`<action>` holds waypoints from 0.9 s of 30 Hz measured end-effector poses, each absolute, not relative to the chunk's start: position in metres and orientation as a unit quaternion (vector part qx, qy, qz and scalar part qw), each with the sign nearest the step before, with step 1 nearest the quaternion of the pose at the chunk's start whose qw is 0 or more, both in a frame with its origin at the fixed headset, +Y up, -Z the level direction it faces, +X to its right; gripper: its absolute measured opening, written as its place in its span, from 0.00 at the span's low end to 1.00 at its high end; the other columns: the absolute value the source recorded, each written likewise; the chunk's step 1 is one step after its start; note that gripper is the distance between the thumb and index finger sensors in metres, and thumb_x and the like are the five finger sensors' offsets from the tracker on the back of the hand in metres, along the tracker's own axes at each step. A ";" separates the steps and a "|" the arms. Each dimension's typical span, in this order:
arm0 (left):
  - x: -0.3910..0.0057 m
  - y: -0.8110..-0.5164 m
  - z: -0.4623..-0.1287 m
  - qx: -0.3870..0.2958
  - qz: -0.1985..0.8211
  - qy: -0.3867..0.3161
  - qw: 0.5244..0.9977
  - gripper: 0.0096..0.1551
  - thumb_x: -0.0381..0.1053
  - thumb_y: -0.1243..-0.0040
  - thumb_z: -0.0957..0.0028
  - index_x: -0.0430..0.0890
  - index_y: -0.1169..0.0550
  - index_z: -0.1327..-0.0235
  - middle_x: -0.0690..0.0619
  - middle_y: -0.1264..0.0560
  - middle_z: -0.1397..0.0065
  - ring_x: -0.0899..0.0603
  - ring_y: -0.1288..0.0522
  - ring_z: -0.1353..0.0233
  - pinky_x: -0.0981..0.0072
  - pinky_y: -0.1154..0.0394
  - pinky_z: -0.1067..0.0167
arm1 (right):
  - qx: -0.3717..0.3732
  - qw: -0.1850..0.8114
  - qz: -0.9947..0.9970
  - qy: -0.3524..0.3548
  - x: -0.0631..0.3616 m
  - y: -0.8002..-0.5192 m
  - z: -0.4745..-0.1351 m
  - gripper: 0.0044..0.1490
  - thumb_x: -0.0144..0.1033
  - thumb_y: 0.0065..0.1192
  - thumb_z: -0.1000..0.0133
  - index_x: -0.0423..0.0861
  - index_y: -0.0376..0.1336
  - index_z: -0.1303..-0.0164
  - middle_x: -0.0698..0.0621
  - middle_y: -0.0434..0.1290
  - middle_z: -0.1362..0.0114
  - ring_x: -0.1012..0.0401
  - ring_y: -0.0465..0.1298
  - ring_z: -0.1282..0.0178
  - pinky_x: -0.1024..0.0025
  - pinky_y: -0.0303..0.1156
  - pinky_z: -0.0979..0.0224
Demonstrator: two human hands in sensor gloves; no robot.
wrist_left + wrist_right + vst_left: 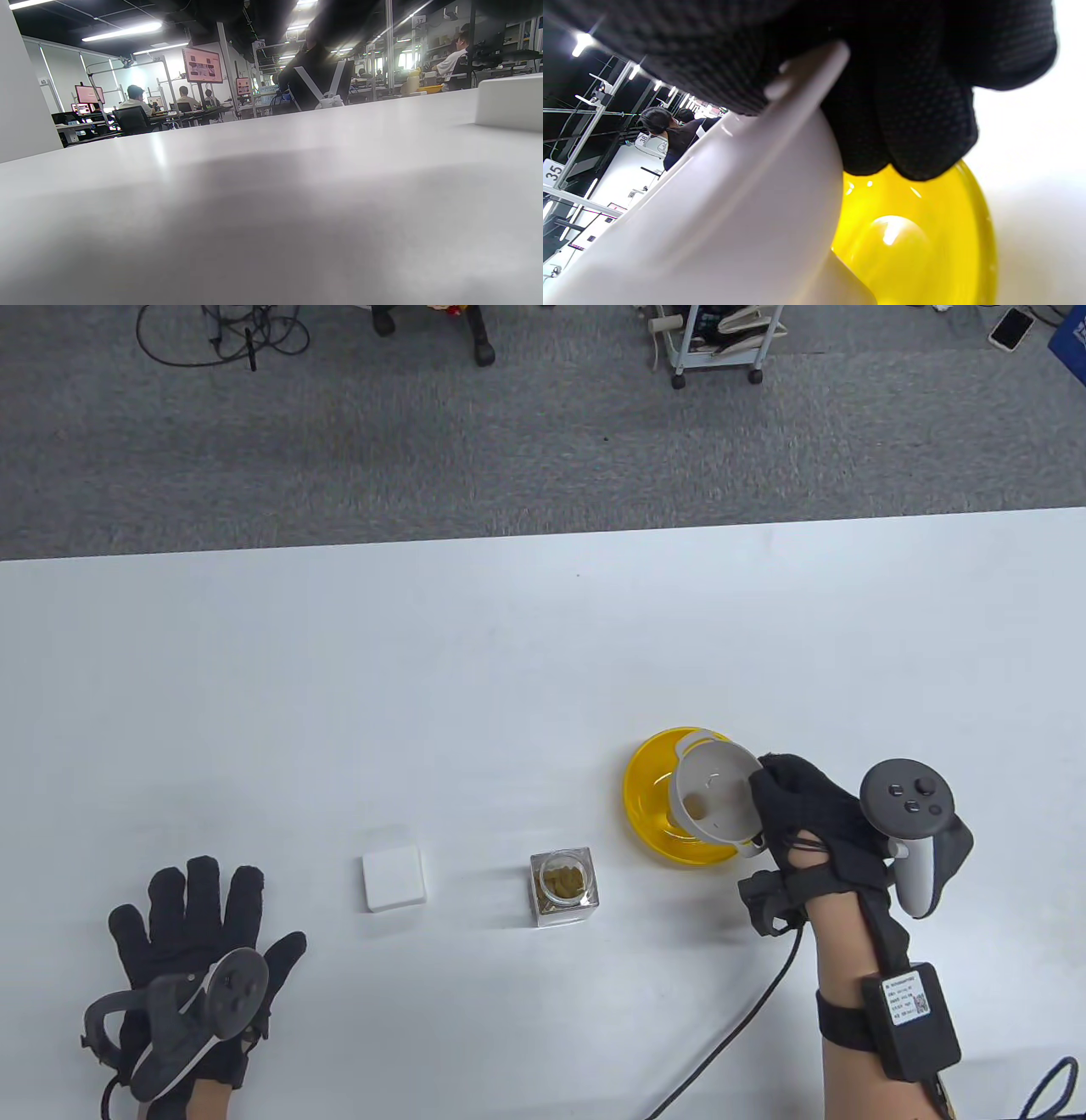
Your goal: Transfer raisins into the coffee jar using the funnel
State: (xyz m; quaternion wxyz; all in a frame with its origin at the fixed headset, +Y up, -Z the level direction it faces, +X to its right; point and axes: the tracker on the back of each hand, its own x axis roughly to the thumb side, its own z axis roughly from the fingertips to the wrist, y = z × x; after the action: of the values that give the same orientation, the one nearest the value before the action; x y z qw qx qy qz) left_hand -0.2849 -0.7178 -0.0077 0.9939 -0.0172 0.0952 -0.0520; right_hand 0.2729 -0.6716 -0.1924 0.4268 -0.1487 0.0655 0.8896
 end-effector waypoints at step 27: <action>-0.284 -0.720 -0.009 -0.030 -0.052 0.097 0.994 0.52 0.83 0.53 0.59 0.63 0.41 0.20 0.50 0.48 0.10 0.32 0.52 0.13 0.24 0.54 0.24 | -0.167 0.252 0.953 0.023 0.275 -0.674 -0.202 0.27 0.42 0.79 0.50 0.44 0.76 0.43 0.44 0.87 0.55 0.50 0.85 0.63 0.49 0.80 0.52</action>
State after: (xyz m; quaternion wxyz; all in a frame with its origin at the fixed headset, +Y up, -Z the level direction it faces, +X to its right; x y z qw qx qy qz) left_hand -0.2843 -0.7195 -0.0093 0.9935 -0.0298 0.0968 -0.0515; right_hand 0.2745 -0.6742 -0.2023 0.2524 -0.1671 0.0228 0.9528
